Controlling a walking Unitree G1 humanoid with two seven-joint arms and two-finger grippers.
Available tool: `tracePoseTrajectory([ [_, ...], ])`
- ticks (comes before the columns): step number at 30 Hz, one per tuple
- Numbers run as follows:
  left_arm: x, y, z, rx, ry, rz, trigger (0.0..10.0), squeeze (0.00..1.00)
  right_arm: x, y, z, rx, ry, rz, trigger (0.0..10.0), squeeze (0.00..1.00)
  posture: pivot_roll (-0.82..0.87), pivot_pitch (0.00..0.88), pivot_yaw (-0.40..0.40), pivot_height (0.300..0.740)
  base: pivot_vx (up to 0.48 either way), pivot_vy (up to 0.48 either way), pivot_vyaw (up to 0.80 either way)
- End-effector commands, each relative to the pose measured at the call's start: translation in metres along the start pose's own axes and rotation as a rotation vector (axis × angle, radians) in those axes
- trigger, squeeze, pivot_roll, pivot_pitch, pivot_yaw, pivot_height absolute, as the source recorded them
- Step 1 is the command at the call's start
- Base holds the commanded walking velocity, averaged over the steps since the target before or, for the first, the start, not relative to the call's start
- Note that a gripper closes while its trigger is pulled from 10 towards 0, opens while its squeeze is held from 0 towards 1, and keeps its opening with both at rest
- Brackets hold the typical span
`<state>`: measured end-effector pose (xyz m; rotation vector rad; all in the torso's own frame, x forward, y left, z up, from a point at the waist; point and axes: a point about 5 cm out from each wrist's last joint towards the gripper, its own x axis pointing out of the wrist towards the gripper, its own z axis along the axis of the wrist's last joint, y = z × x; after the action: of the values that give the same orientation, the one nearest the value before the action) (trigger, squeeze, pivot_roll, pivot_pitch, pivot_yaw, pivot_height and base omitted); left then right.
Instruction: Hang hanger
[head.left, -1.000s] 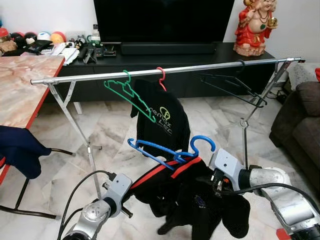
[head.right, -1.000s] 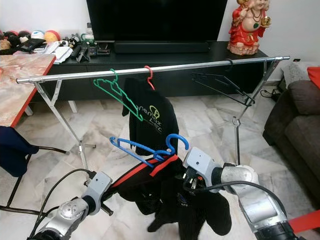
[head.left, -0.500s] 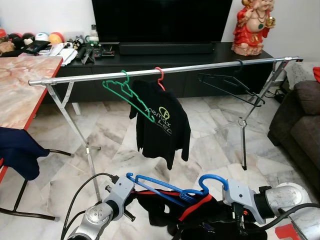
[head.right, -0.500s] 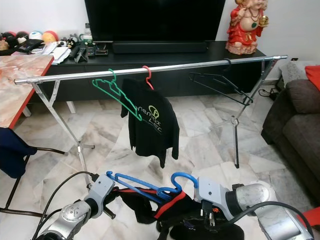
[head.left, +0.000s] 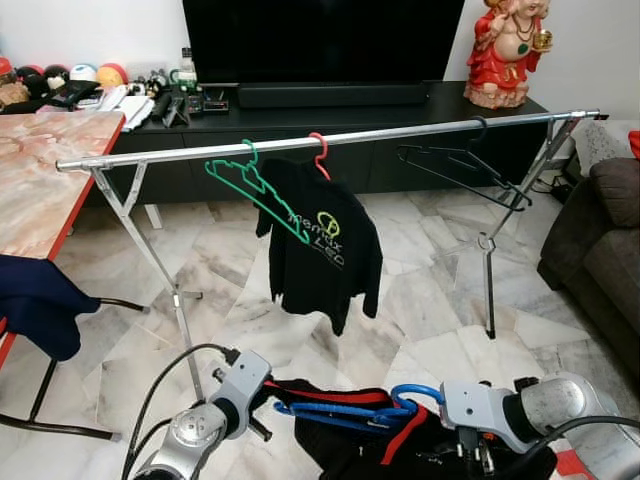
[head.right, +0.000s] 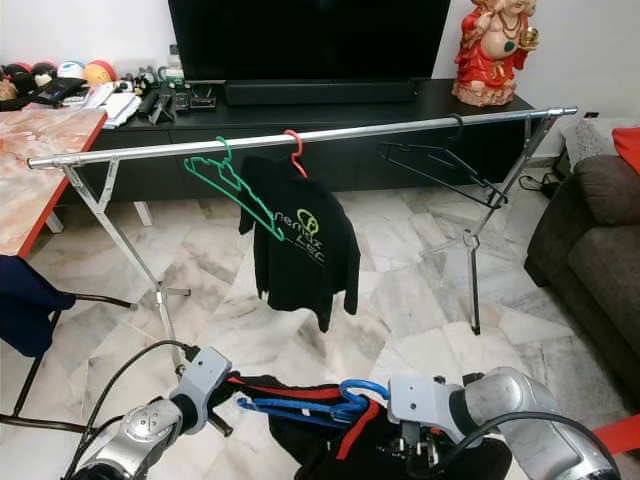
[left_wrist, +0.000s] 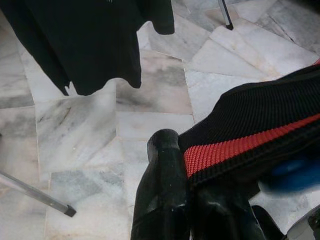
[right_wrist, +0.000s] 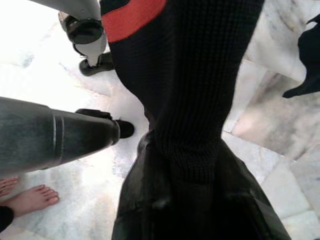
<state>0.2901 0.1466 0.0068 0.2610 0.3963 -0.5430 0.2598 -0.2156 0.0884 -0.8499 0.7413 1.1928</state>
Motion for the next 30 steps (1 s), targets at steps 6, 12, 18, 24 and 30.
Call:
tracePoseTrajectory([
  [6,-0.005,0.006,-0.006,0.036,0.04,-0.002,0.0,0.0,-0.004,-0.014,-0.016,0.003,0.135,-0.124,0.0,0.0,-0.1,0.091,-0.006,0.74,0.0,0.0,0.0],
  [12,-0.005,0.005,-0.005,0.048,0.038,-0.022,0.0,0.0,-0.003,-0.023,-0.021,-0.018,0.241,-0.218,0.0,0.0,-0.1,0.092,-0.008,0.74,0.0,0.0,0.0],
  [18,-0.004,0.007,0.0,0.054,0.022,-0.033,0.0,0.0,0.003,-0.033,-0.024,0.007,0.318,-0.337,0.0,0.0,-0.09,0.09,-0.009,0.74,0.0,0.0,0.0],
  [24,-0.003,0.011,0.019,0.012,-0.062,-0.124,0.0,0.0,0.021,-0.027,-0.02,0.02,0.317,-0.317,0.0,0.0,-0.08,0.087,-0.008,0.74,0.0,0.0,0.0],
  [30,-0.005,0.021,0.041,-0.018,-0.14,-0.172,0.0,0.0,0.043,-0.022,-0.02,0.096,0.308,-0.359,0.0,0.0,-0.06,0.075,0.002,0.74,0.0,0.0,0.0],
])
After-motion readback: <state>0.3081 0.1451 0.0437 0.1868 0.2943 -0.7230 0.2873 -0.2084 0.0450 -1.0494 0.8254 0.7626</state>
